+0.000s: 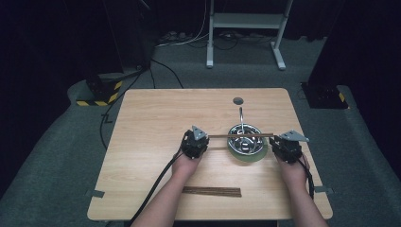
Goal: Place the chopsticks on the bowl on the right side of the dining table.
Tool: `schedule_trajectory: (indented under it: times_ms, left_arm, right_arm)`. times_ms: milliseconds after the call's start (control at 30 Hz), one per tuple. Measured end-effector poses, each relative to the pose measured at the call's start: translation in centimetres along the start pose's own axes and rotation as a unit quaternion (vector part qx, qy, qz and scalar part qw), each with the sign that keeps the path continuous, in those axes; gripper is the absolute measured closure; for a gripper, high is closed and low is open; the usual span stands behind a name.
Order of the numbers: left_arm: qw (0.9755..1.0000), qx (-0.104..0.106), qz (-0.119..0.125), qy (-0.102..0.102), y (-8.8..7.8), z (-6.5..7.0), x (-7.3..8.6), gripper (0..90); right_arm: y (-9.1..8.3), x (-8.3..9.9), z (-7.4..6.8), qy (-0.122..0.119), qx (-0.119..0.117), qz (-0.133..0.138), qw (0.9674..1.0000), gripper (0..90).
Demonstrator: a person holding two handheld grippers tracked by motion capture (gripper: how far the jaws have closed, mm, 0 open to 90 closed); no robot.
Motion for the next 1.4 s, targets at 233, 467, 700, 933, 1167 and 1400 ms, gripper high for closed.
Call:
schedule_trajectory:
  times_ms: [233,467,700,933,1167,1400]
  left_arm:
    - [1.0,0.003,-0.001,0.009,0.1,0.03,-0.08,83.2]
    - [0.9999,0.001,-0.004,0.009,0.19,0.0,-0.02,84.4]
    - [1.0,0.002,-0.003,0.009,0.24,0.03,0.03,84.5]
    - [1.0,0.002,0.001,0.004,0.29,0.14,0.08,84.4]
    - [1.0,0.001,-0.002,0.008,0.3,0.12,0.18,84.3]
    - [1.0,0.002,-0.002,0.009,0.28,0.16,0.24,84.1]
  right_arm:
    - [-0.1,-0.02,0.05,0.0,0.0,0.001,1.0,72.2]
    - [-0.04,0.02,0.04,-0.004,0.0,-0.001,1.0,72.9]
    - [-0.03,0.03,0.05,-0.002,0.002,-0.001,1.0,73.2]
    - [0.14,0.06,0.08,-0.001,0.005,-0.001,1.0,74.2]
    - [0.08,0.02,0.03,-0.003,0.008,0.0,1.0,75.0]
    - [0.09,0.01,0.06,-0.004,0.01,0.001,0.9999,75.4]
Point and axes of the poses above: each handheld gripper's, and its own axes: y roughly forward along the jaws, x roughly out of its underside, z roughly to its right, the point moved 2 cm from there along y, roughly forward along the jaws, and after that the axes turned 12 degrees about -y, right-handed, at the moved point
